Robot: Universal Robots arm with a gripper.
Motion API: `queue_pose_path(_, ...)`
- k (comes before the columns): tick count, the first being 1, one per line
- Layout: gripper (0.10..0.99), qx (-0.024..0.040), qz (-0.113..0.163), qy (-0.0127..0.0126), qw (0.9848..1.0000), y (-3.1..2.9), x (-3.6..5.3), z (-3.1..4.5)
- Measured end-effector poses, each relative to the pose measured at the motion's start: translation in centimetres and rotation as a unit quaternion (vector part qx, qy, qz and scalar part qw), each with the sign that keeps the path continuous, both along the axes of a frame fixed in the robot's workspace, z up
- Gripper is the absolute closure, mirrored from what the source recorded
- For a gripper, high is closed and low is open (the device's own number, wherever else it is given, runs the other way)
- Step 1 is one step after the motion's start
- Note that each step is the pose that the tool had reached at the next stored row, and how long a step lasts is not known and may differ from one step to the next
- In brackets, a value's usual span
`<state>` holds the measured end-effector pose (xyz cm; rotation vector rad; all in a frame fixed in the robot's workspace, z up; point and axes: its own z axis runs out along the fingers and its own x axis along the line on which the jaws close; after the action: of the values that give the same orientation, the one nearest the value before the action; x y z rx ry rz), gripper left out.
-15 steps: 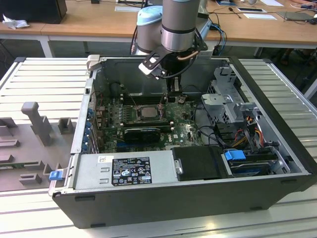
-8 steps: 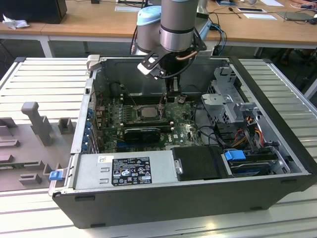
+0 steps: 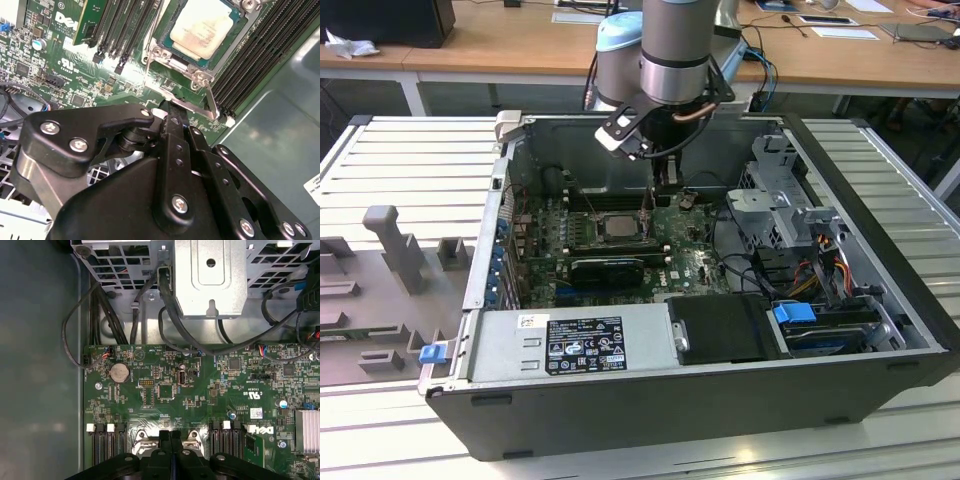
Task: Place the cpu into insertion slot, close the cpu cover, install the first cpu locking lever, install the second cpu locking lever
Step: 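Close the cpu cover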
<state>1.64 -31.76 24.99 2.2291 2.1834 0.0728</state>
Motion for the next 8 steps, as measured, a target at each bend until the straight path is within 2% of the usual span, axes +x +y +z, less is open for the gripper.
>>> queue_pose_path(8,0.980,0.0000,0.000,0.0000,1.0000,0.00,-0.28,0.00)
